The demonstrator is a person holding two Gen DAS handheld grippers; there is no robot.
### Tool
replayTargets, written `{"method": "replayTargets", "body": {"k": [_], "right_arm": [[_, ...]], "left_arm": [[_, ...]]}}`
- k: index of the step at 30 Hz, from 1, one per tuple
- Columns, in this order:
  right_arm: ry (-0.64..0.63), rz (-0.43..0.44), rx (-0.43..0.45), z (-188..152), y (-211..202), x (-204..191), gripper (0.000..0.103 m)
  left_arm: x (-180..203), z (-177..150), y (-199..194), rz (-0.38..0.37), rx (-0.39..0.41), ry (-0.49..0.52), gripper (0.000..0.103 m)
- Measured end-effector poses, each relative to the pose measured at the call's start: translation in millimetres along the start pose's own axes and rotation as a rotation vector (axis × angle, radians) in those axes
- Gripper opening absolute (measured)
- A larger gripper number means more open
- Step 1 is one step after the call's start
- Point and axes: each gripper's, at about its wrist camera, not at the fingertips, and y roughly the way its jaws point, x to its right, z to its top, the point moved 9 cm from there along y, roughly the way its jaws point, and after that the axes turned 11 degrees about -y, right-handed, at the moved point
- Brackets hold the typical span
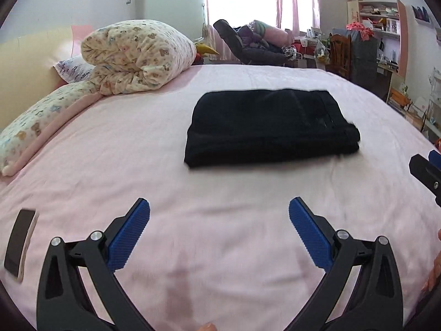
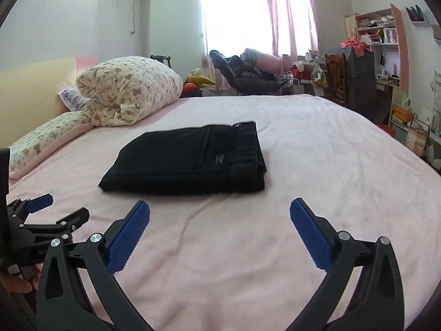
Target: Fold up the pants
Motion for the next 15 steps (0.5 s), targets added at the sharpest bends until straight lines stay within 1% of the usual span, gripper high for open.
{"method": "replayTargets", "body": {"k": [4,6,10,13,15], "right_arm": [[0.003,0.003,-0.011,-12.7,-7.1,-9.8,0.102],[-0.014,-0.002,-0.016,-16.9,-8.5,-13.8,0.102],[-0.021,0.013,-0.027,-23.7,-7.9,-22.0,0.102],[-0.036,0.009,-0.025,-26.0,-7.4,-27.9,0.102],[-0.054,-0.001,-0.014,-26.4,-7.7,-32.4,0.102]], "left_arm": [[0.6,-21.9,-7.5,-0.003,-0.008,0.000,0.101],[1.0,-30.6,-8.3,0.015,-0.014,-0.003,0.101],[-1.3,-46.8,-9.6,0.027,-0.013,-0.036,0.101],[-6.3,-49.9,-7.5,0.058,-0.014,-0.050,0.101],[-5.6,-49.0,-6.6,0.052,-0.021,-0.050,0.101]]}}
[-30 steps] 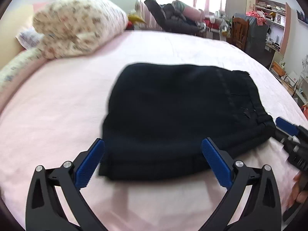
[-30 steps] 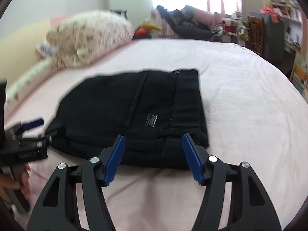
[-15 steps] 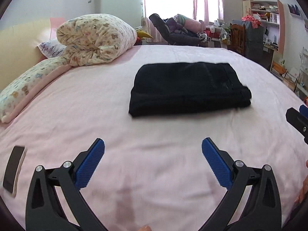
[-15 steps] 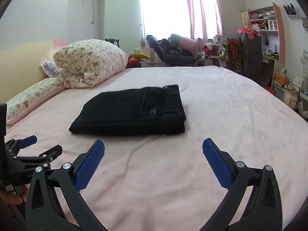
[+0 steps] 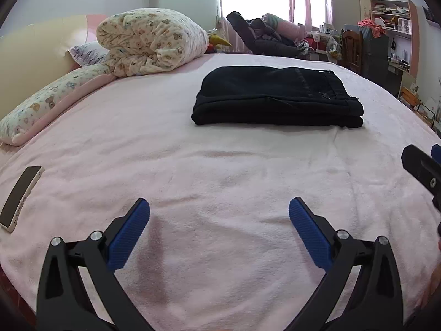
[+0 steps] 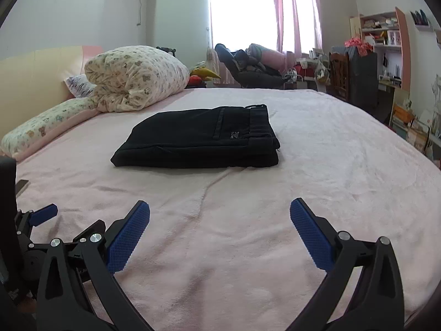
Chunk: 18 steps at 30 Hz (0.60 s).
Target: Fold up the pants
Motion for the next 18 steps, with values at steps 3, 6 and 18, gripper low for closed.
{"method": "replayTargets", "body": {"k": [3,6,18], "right_arm": [[-0.001,-0.009,-0.005,-3.1,2.0,-1.6,0.102],[0.015,-0.017,-0.014,-6.5,5.4,2.6,0.102],[-0.024,-0.057,-0.041,-16.3,18.8,-3.4,0.102]], "left_arm": [[-0.5,6.4,-0.3,0.006,0.013,0.006,0.101],[0.1,11.6,0.7,0.018,0.021,0.017,0.101],[-1.9,3.8,17.6,-0.004,-0.027,-0.012,0.101]]}}
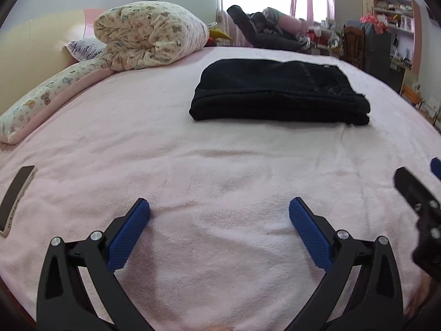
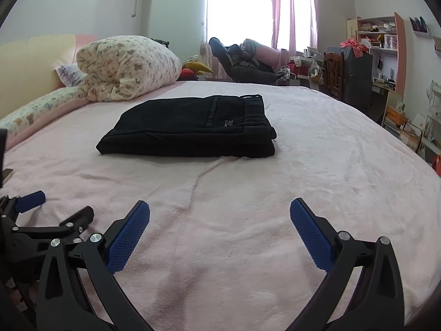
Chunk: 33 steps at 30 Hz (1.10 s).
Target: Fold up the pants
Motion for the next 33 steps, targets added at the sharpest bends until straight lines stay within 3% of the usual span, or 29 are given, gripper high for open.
{"method": "replayTargets", "body": {"k": [6,14,20,33], "right_arm": [[0.002,-0.008,-0.004,-0.6,0.4,1.9,0.102],[0.036,0.012,0.017,7.2,-2.7,6.7,0.102],[-0.004,0.010,0.058,20.3,-11.3,0.0,0.102],[-0.027,0.038,0.042,26.1,-0.9,-14.6,0.102]], "left_arm": [[-0.9,0.6,-2.8,-0.016,0.014,-0.017,0.101],[-0.8,6.6,-26.0,-0.040,0.115,-0.015,0.101],[-8.0,0.7,-27.7,0.035,0.094,0.011,0.101],[-27.1,11.3,-32.0,0.106,0.112,-0.003,0.101]]}}
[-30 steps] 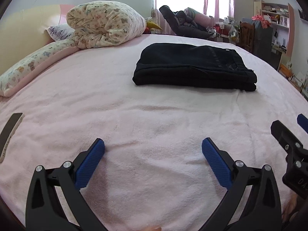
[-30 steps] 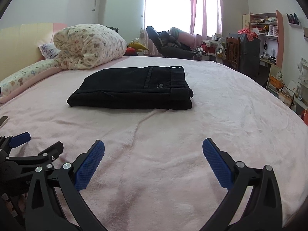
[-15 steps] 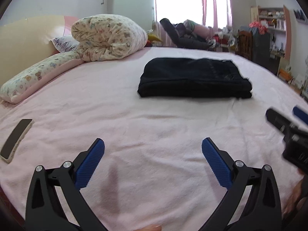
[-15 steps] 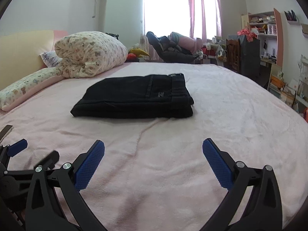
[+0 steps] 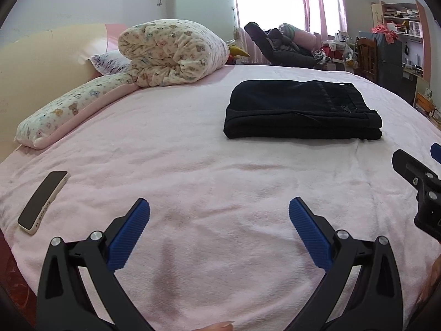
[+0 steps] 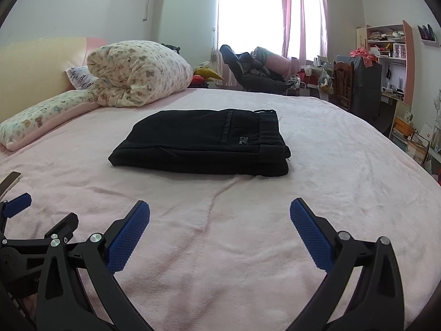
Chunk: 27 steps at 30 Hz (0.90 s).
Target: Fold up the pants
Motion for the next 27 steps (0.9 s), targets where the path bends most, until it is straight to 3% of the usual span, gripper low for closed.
{"method": "replayTargets", "body": {"k": [27], "right_arm": [[0.054,-0.070,0.010,1.0,-2.2,28.0,0.102]], "left_arm": [[30.7,5.7,-2.6,-0.069,-0.001,0.092,0.101]]}}
